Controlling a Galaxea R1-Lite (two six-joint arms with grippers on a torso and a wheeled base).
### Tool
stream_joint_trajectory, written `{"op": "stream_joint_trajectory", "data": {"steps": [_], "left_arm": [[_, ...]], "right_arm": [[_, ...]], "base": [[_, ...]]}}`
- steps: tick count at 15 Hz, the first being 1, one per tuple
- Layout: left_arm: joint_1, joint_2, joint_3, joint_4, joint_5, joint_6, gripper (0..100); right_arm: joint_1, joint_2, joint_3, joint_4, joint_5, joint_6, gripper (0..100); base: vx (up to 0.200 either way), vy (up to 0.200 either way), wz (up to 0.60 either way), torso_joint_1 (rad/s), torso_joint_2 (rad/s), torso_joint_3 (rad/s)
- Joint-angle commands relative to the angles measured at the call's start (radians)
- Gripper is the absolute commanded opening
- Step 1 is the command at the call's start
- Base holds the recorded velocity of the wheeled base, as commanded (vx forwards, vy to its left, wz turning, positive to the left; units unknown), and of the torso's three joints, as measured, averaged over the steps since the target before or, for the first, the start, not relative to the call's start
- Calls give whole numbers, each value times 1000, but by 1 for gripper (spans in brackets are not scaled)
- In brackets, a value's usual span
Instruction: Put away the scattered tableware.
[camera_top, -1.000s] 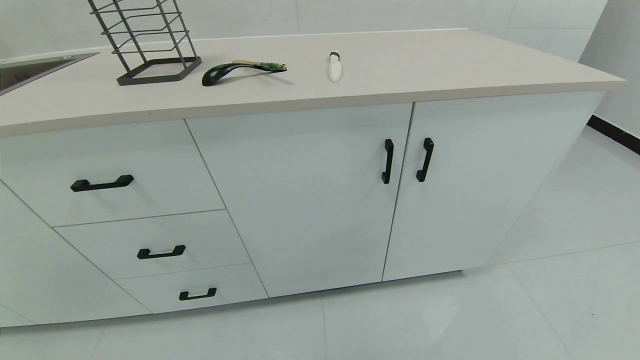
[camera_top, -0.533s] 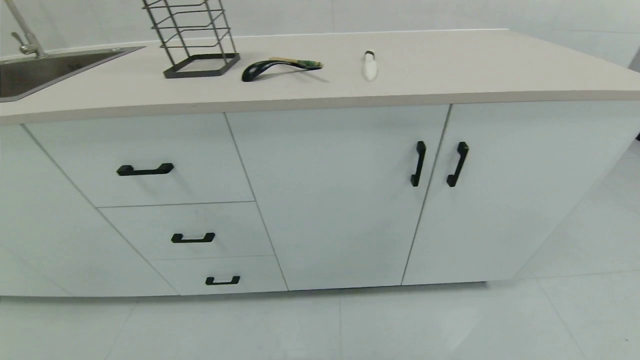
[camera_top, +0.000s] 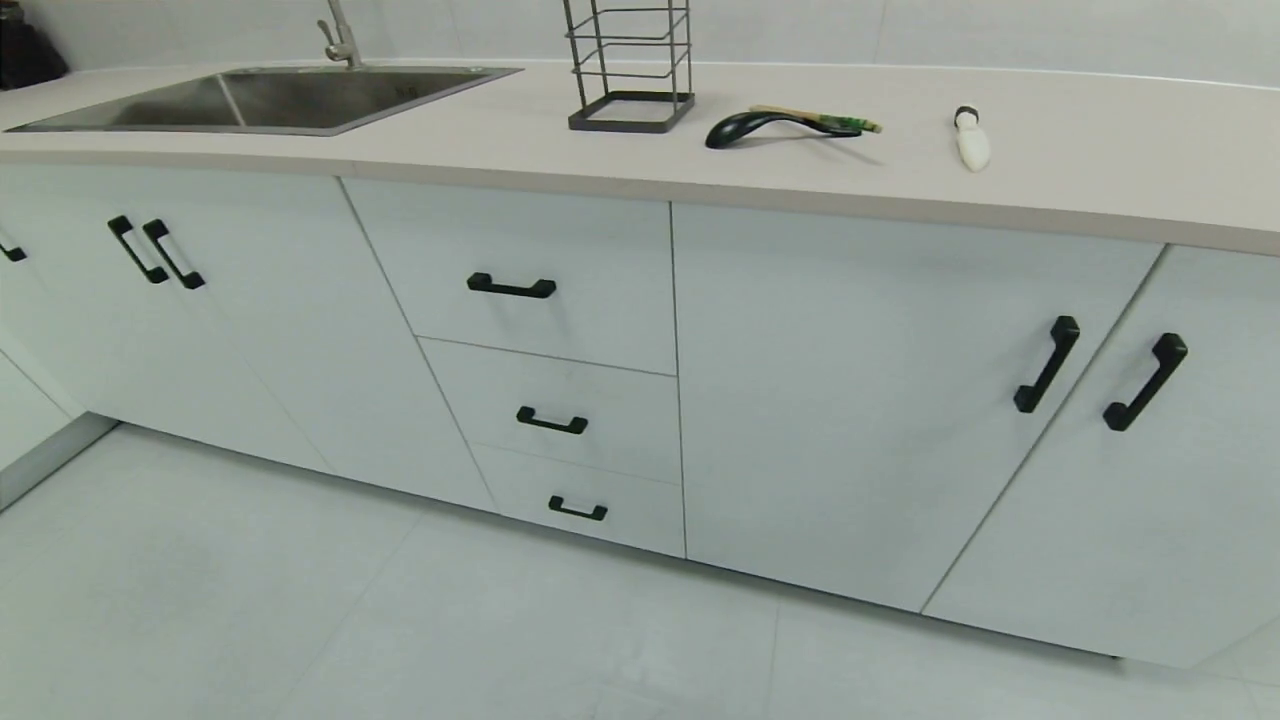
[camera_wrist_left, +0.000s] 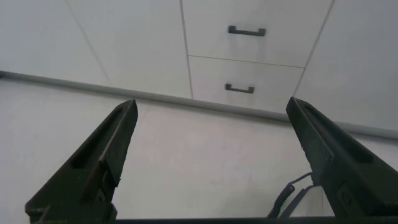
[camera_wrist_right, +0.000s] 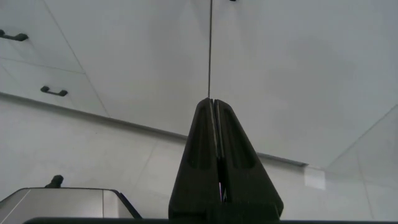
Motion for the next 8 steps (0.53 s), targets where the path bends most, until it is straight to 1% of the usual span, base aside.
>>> {"op": "stream_joint_trajectory", "data": {"steps": [1,8], "left_arm": [[0,0,0,0,0,0,100],[0,0,0,0,0,-3,100]], "right_arm": [[0,2,0,0,0,0,0],[0,2,0,0,0,1,0]], "base": [[200,200,0,7,-2,2],[200,200,0,3,3,5]]}}
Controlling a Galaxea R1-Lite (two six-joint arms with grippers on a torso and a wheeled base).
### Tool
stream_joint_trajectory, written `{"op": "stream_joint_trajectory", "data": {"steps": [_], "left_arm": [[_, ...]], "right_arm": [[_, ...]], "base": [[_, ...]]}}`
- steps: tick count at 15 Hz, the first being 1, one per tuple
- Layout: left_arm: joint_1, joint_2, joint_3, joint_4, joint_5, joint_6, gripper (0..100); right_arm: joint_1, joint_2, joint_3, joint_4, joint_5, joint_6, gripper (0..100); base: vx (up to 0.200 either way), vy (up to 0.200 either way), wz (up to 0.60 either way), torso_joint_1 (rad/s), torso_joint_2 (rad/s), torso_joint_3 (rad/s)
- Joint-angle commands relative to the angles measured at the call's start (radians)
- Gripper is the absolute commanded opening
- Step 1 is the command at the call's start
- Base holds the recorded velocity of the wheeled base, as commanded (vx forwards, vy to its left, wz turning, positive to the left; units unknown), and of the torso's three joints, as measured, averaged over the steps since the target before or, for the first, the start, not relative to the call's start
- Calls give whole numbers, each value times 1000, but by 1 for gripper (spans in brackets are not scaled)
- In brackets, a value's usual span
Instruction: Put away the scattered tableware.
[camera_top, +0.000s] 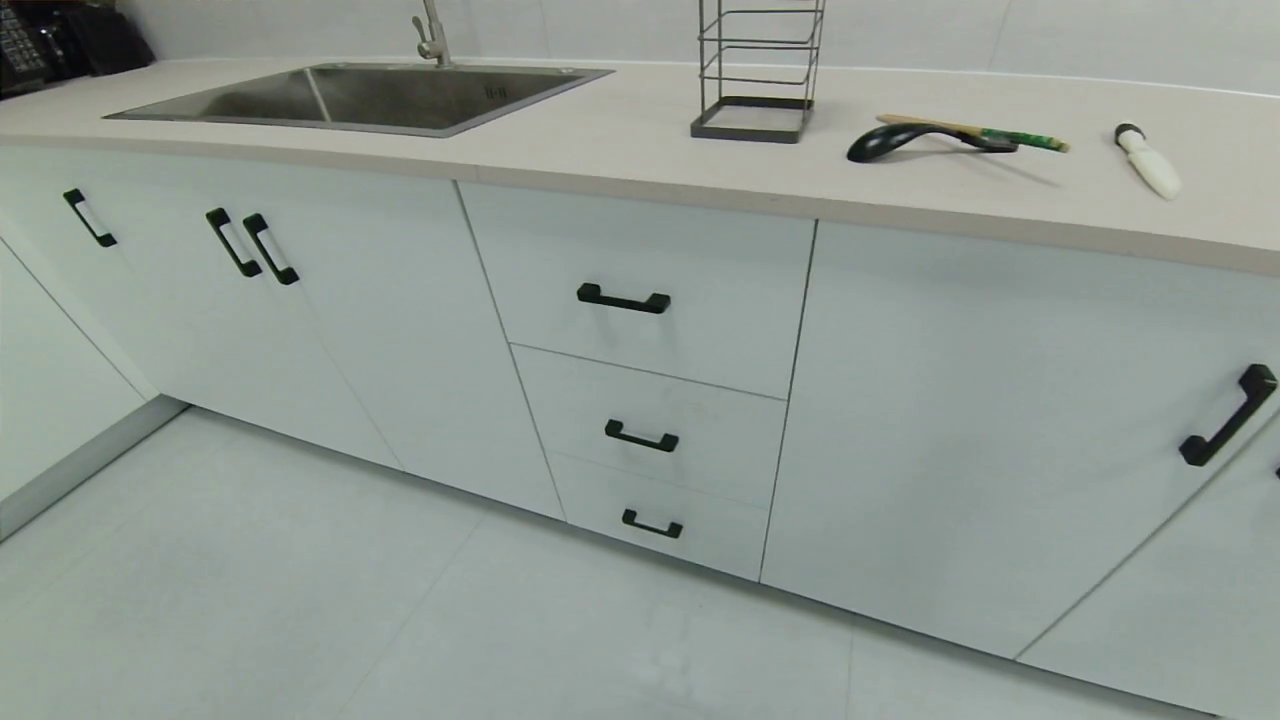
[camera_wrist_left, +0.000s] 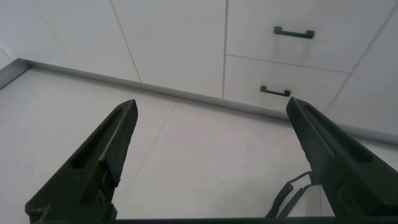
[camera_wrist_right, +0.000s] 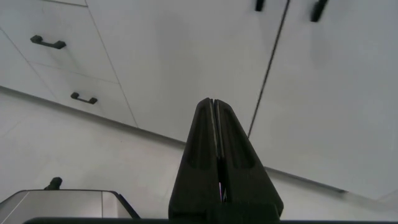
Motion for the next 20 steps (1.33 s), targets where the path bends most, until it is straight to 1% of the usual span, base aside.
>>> {"op": "stream_joint_trajectory", "data": {"steps": [1,2,3,5,8,11,15,17,20], "left_arm": [[0,0,0,0,0,-2,100],[0,0,0,2,-1,-6,100],[0,0,0,2,-1,-15,100],[0,0,0,2,-1,-18,100],[0,0,0,2,-3,-19,100],[0,0,0,0,-3,-7,100],[0,0,2,0,-3,5,100],[0,0,0,0,-3,5,100],[0,0,0,0,-1,-2,100]], "right_arm": [[0,1,0,0,1,0,0],[0,1,0,0,1,0,0],[0,1,0,0,1,1,0],[0,1,0,0,1,0,0],[0,1,0,0,2,0,0],[0,1,0,0,1,0,0],[0,1,0,0,1,0,0],[0,1,0,0,1,0,0],[0,1,0,0,2,-2,0]], "base": [[0,0,0,0,0,0],[0,0,0,0,0,0],[0,0,-600,7,-2,-2],[0,0,-600,2,2,5],[0,0,0,0,0,0],[0,0,0,0,0,0],[0,-200,0,-2,4,6],[0,-200,0,0,5,0],[0,0,0,0,0,0]]}}
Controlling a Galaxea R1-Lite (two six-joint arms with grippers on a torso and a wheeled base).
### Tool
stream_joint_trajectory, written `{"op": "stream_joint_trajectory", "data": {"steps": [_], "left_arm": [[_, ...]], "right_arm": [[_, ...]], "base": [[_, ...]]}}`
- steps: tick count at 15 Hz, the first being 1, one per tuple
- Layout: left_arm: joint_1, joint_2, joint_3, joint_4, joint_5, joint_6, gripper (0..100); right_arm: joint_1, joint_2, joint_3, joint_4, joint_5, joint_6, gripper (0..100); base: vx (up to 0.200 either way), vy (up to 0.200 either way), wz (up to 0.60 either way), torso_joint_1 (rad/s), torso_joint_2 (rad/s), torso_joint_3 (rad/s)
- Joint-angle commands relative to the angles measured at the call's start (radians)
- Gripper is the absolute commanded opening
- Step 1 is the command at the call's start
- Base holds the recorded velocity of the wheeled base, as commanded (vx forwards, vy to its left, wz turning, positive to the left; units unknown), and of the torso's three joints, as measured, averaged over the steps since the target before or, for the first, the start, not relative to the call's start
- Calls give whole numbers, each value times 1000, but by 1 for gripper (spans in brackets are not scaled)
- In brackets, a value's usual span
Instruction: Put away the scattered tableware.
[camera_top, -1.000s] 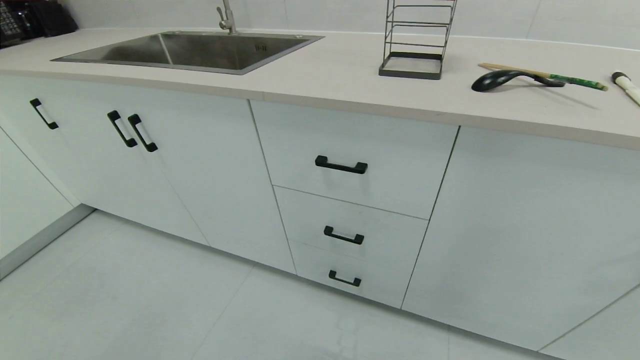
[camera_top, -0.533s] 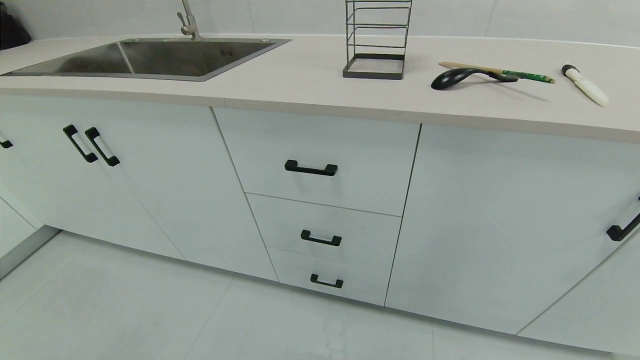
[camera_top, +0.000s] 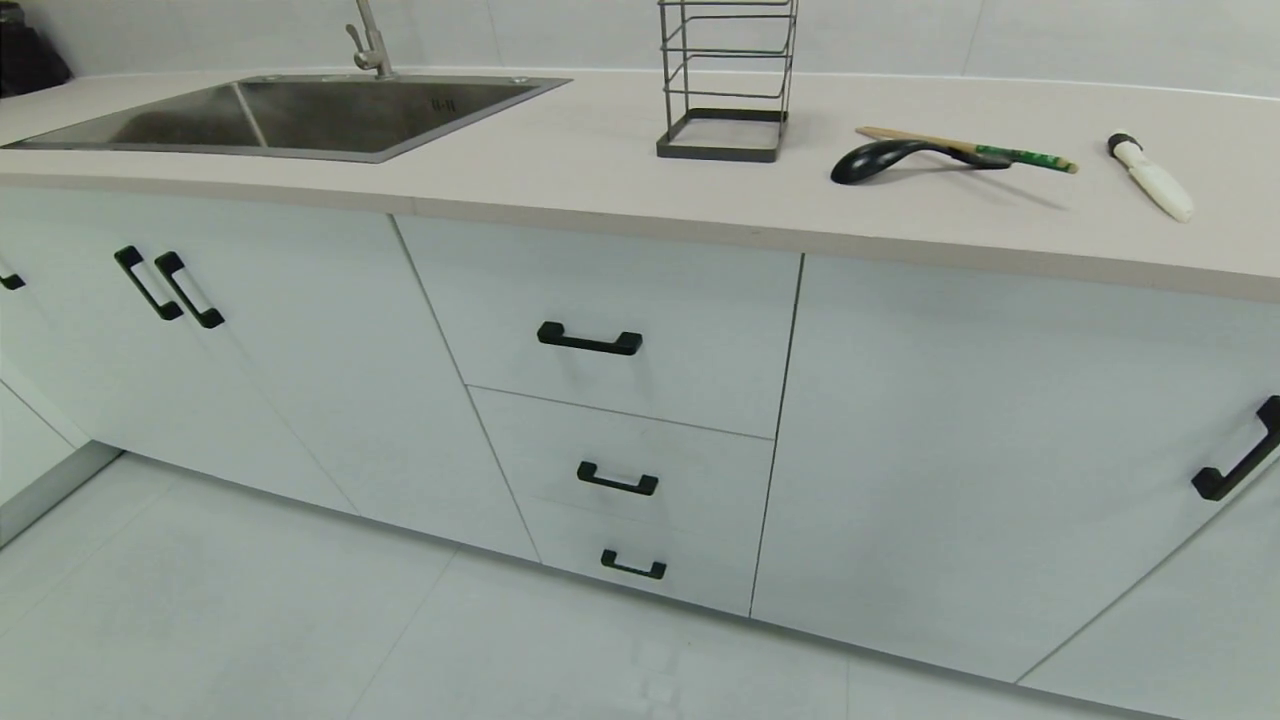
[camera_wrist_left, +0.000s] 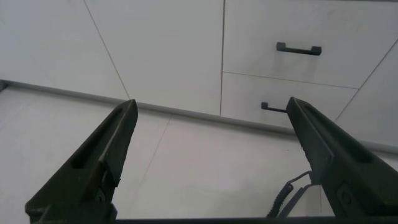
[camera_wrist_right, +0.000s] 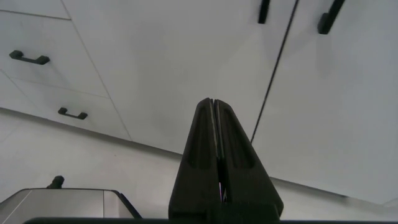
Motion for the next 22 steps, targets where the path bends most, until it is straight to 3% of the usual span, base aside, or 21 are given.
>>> {"op": "stream_joint_trajectory", "data": {"steps": [1,2,5,7,10,12,13,14,16,18,19,20,21,22], "left_arm": [[0,0,0,0,-1,-8,100],[0,0,0,0,1,-39,100],[0,0,0,-2,2,-42,100],[0,0,0,-2,2,-65,100],[0,0,0,-8,-4,-64,100],[0,0,-14,-170,-79,-61,100],[1,3,-37,-172,-133,-58,100],[0,14,-69,-153,-139,-48,100],[-3,100,-159,-132,-163,39,100],[-3,201,-212,-132,-228,180,100],[-3,227,-221,-132,-248,223,100],[-3,302,-239,-133,-298,306,100],[-6,342,-244,-133,-334,347,100],[-20,428,-284,-133,-398,412,100]], "right_arm": [[0,1,0,0,1,-1,0],[0,1,0,0,-1,0,0],[0,1,0,0,-1,0,0],[0,1,0,0,-1,0,0],[0,1,0,0,-1,0,0],[0,1,0,0,-1,0,0],[0,1,0,0,-1,0,0],[0,1,0,0,-1,0,0],[0,1,0,0,-1,0,0],[0,1,0,0,-1,0,0],[0,1,0,0,-1,0,0],[0,1,0,0,-1,0,0],[0,1,0,0,-1,0,0],[0,1,0,0,-1,0,0]], "base": [[0,0,0,0,0,0],[0,0,0,0,0,0],[0,0,0,0,0,0],[0,0,0,0,0,0],[0,0,0,0,0,0],[0,0,0,0,0,0],[0,0,0,0,0,0],[0,0,0,0,0,0],[0,0,0,0,0,0],[0,0,0,0,0,0],[0,0,0,0,0,0],[0,0,0,0,0,0],[0,0,0,0,0,0],[0,0,0,0,0,0]]}}
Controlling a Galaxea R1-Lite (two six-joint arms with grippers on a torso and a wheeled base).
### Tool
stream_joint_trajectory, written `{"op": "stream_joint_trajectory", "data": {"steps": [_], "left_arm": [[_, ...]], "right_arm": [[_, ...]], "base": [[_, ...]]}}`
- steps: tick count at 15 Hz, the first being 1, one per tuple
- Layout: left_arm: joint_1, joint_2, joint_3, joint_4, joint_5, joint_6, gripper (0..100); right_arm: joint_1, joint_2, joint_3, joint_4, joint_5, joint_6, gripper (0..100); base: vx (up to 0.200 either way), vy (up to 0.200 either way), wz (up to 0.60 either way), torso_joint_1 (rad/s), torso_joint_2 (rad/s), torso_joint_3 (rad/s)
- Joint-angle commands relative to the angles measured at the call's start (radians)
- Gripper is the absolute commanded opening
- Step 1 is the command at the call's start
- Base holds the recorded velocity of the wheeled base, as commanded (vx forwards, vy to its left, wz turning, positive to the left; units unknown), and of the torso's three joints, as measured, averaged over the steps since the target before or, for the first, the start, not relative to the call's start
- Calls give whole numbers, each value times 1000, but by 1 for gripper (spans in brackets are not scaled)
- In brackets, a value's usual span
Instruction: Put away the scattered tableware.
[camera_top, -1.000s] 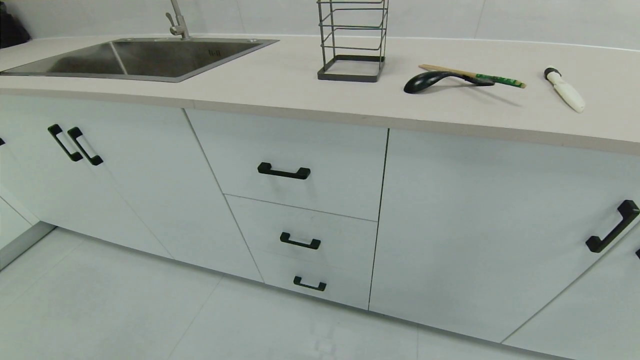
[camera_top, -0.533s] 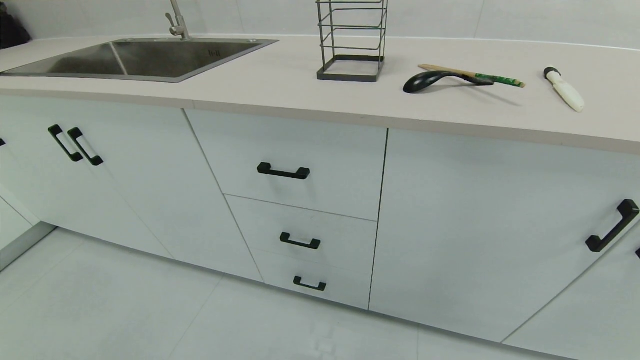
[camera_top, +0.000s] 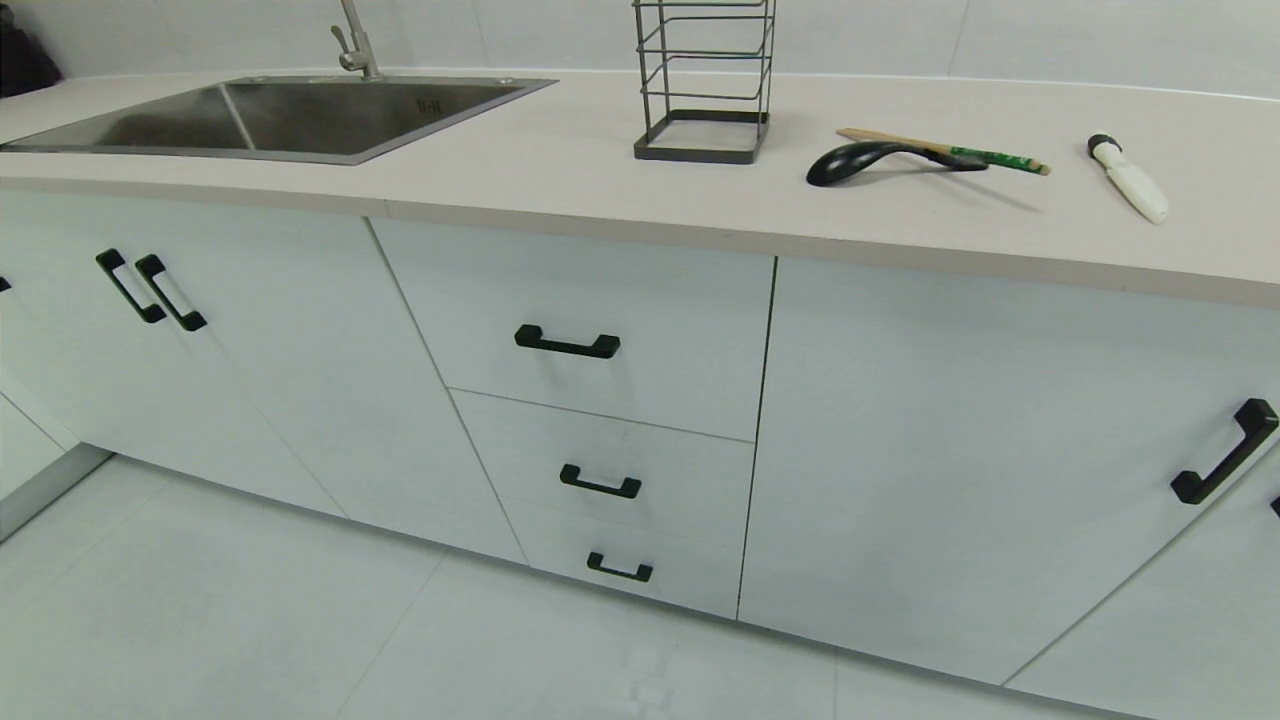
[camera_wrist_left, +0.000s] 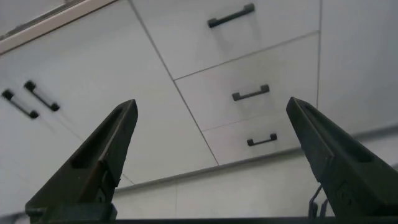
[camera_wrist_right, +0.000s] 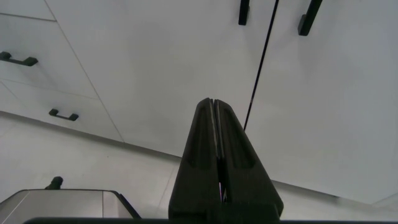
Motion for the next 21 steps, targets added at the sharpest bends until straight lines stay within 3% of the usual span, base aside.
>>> {"op": "stream_joint_trajectory", "data": {"steps": [1,2,3,4,7,8,9,11,12,14,19,21], "left_arm": [[-18,196,-71,-1,-75,88,100],[-36,276,-125,0,-84,191,100],[-52,308,-138,0,-86,235,100],[-88,374,-158,3,-87,306,100],[-182,526,-180,3,-83,475,100],[-187,538,-180,3,-83,488,100],[-236,624,-194,17,-83,579,100],[-342,781,-241,54,-76,683,100],[-378,847,-263,52,-64,714,100],[-417,928,-283,52,-26,734,100],[-427,1049,-275,48,-21,728,100],[-426,1114,-283,42,-18,706,100]], "right_arm": [[0,1,0,0,1,-1,0],[0,1,0,0,1,-1,0],[0,1,0,0,1,-1,0],[0,1,0,0,1,-1,0],[0,1,0,0,1,-1,0],[0,1,0,0,1,-1,0],[0,1,0,0,1,-1,0],[0,1,0,0,1,-1,0],[0,1,0,0,1,-1,0],[0,1,0,0,1,-1,0],[0,1,0,0,1,-1,0],[0,1,0,0,1,-1,0]], "base": [[0,0,0,0,0,0],[0,0,0,0,0,0],[0,0,0,0,0,0],[0,0,0,0,0,0],[0,0,0,0,0,0],[0,0,0,0,0,0],[0,0,0,0,0,0],[0,0,0,0,0,0],[0,0,0,0,0,0],[0,0,0,0,0,0],[0,0,0,0,0,0],[0,0,0,0,0,0]]}}
